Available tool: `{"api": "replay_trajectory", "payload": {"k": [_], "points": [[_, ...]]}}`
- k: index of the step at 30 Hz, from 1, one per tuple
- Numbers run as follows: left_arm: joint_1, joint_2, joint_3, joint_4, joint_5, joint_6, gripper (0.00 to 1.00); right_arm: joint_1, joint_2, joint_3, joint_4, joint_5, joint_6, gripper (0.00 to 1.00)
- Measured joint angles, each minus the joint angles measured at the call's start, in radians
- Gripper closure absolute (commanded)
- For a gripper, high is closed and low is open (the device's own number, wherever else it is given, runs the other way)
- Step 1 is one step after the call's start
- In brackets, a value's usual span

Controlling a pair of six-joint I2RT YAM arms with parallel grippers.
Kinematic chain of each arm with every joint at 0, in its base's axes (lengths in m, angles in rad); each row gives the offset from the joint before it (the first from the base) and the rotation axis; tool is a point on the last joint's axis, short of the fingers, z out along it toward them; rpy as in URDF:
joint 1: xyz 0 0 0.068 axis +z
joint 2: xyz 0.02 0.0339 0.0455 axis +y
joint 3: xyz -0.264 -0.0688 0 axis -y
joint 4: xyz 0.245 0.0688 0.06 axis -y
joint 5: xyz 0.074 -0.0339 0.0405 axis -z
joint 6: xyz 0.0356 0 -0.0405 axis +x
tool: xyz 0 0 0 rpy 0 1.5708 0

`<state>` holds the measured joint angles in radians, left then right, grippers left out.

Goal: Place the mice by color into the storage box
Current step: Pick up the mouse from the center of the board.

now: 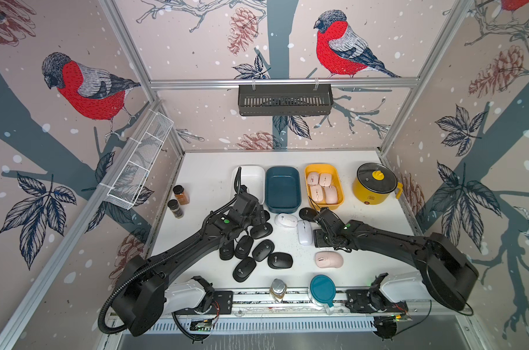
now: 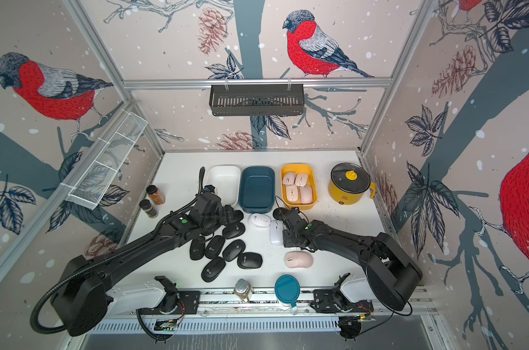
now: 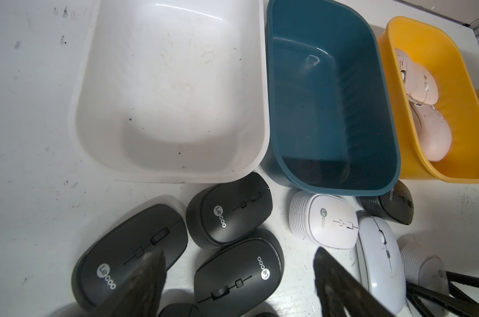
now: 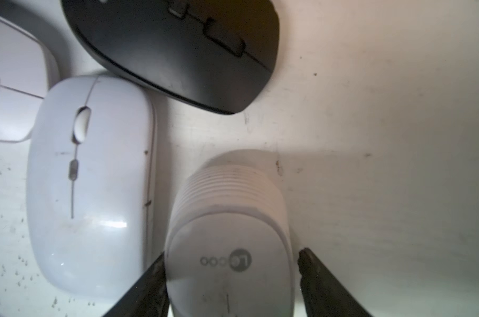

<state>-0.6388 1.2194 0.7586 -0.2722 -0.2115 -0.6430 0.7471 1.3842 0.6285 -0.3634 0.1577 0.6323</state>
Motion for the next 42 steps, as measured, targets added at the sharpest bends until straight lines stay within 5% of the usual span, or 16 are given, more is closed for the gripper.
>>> {"api": "replay_trajectory", "payload": {"k": [15, 30, 42], "points": [[0.000, 0.015, -0.001, 0.005, 0.000, -0.004, 0.16, 0.002, 0.035, 0.023, 0.003, 0.023, 0.000, 0.40], [0.000, 0.018, 0.043, 0.005, -0.011, 0.010, 0.16, -0.002, -0.068, 0.133, -0.061, 0.058, 0.019, 0.41], [0.000, 0.065, 0.161, -0.007, -0.126, 0.056, 0.15, -0.021, -0.009, 0.327, -0.093, 0.057, -0.005, 0.40]]}}
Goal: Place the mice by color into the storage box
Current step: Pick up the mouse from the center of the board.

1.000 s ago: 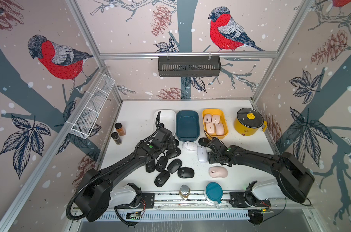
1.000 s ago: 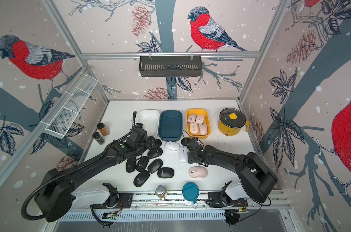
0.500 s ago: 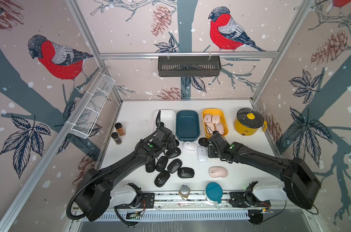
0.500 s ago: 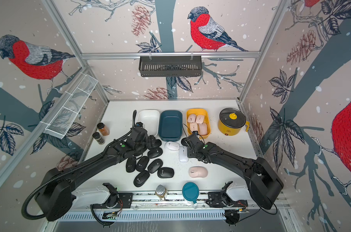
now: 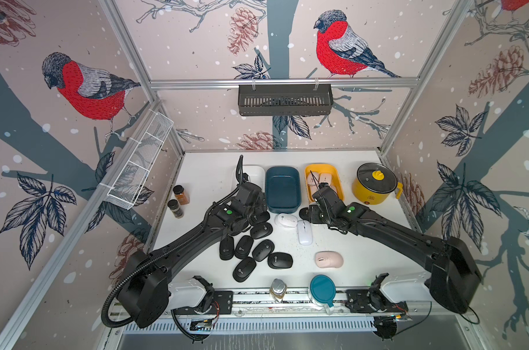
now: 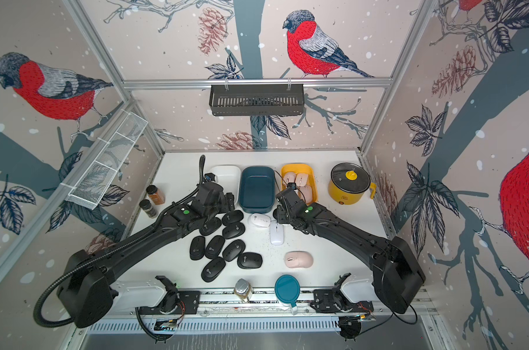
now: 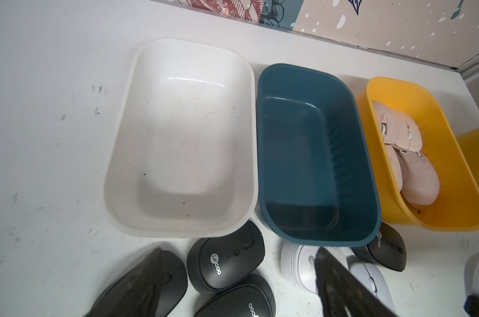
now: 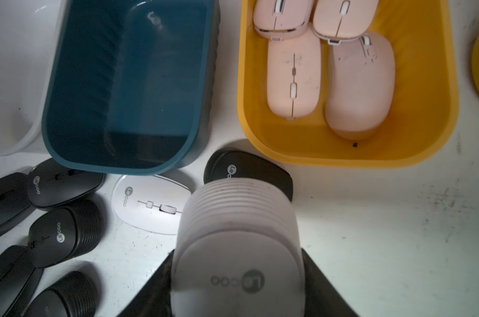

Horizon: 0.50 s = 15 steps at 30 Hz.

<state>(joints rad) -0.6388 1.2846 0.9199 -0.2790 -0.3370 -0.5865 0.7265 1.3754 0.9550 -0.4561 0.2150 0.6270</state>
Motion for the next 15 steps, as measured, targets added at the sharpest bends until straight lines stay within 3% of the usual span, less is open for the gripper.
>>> {"api": "replay_trajectory", "payload": {"k": [6, 15], "points": [[0.011, 0.024, 0.046, 0.006, -0.042, 0.045, 0.14, -0.001, 0.105, 0.122, 0.002, -0.005, -0.027, 0.40], [0.106, 0.025, 0.056, 0.027, -0.024, 0.071, 0.14, -0.005, 0.280, 0.293, 0.017, -0.011, -0.055, 0.40]]}}
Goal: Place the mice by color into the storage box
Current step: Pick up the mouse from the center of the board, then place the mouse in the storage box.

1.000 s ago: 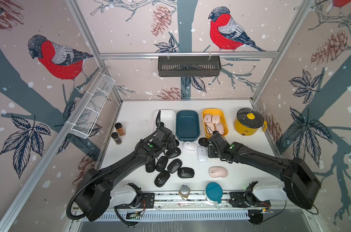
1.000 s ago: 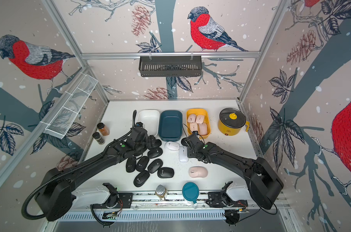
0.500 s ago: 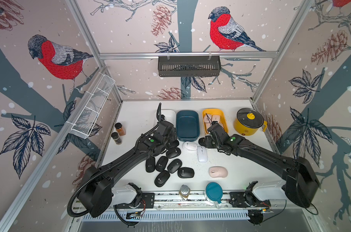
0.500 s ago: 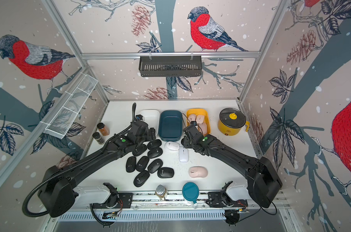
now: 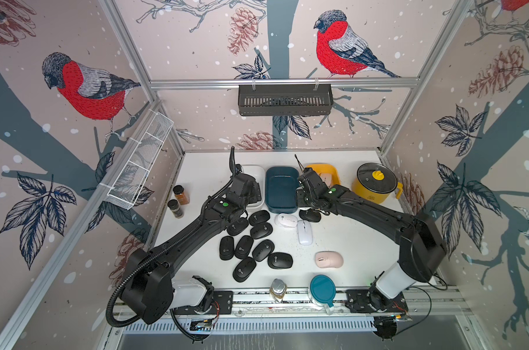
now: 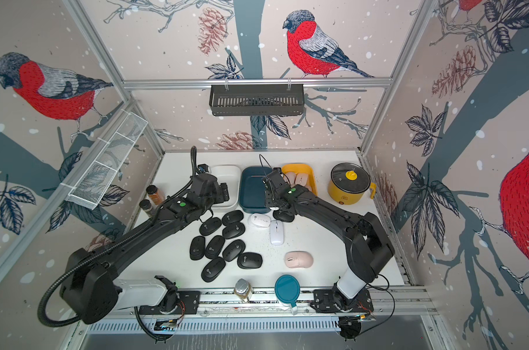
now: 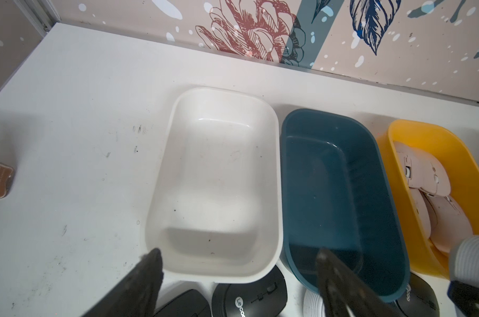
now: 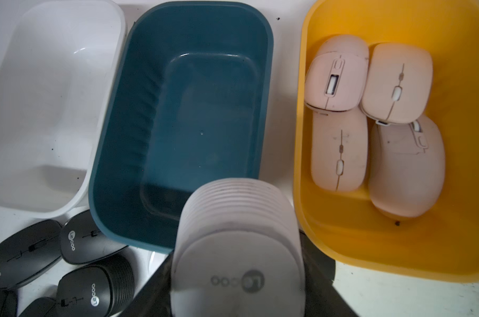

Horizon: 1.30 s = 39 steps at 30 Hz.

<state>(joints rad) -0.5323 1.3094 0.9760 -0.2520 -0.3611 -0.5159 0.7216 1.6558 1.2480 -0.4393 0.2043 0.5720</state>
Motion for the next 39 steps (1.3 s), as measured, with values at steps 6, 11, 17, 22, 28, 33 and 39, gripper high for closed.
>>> {"api": "replay_trajectory", "payload": {"k": [6, 11, 17, 22, 28, 33, 39], "points": [[0.027, 0.000, 0.008, 0.011, 0.003, 0.018, 0.13, -0.006, 0.107, 0.101, 0.007, -0.013, -0.023, 0.40], [0.035, 0.003, 0.008, 0.033, 0.002, 0.026, 0.13, -0.023, 0.188, 0.167, 0.018, -0.023, -0.029, 0.41], [0.037, 0.011, 0.006, 0.037, 0.004, 0.026, 0.13, -0.042, 0.285, 0.236, 0.037, -0.047, -0.045, 0.41], [0.038, 0.008, -0.011, 0.040, 0.023, 0.017, 0.13, -0.051, 0.360, 0.296, 0.037, -0.054, -0.048, 0.41], [0.038, 0.007, -0.027, 0.039, 0.023, 0.014, 0.13, -0.054, 0.417, 0.336, 0.037, -0.053, -0.048, 0.41], [0.038, 0.004, -0.028, 0.039, 0.024, 0.006, 0.13, -0.058, 0.439, 0.340, 0.038, -0.050, -0.049, 0.41], [0.038, 0.000, -0.027, 0.039, 0.024, -0.001, 0.13, -0.064, 0.449, 0.340, 0.049, -0.050, -0.051, 0.41]]}}
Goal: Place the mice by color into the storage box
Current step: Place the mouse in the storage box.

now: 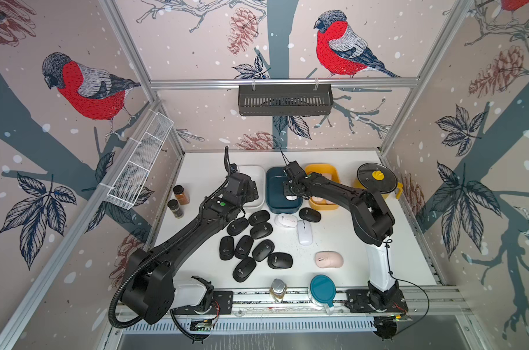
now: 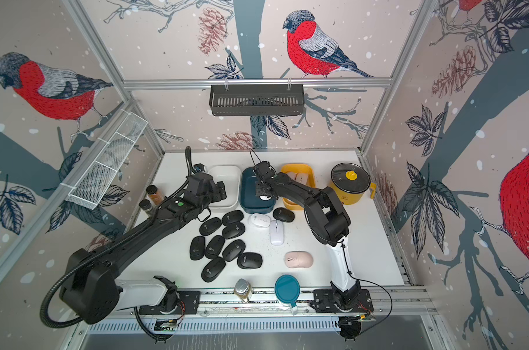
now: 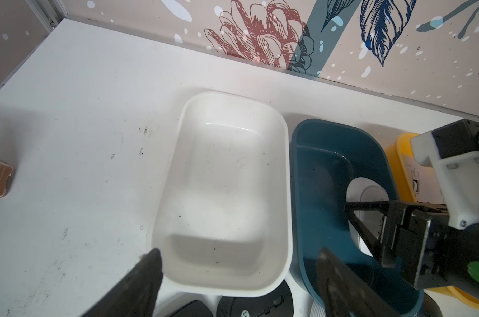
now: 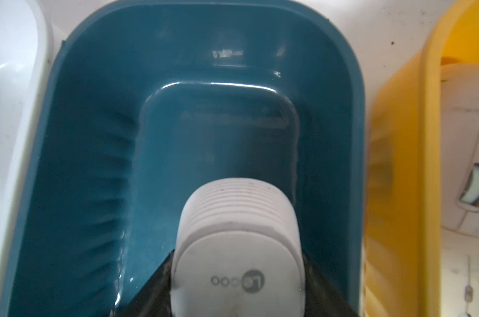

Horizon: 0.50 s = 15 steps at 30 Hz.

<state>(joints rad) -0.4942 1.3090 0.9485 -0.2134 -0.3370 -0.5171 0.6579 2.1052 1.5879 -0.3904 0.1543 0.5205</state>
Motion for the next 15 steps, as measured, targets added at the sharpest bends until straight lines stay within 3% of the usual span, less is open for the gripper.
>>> {"api": "replay_trajectory", "payload": {"k": [15], "points": [[0.000, -0.002, 0.004, -0.002, 0.001, -0.008, 0.13, -0.005, 0.014, 0.003, 0.002, 0.003, 0.000, 0.41]]}}
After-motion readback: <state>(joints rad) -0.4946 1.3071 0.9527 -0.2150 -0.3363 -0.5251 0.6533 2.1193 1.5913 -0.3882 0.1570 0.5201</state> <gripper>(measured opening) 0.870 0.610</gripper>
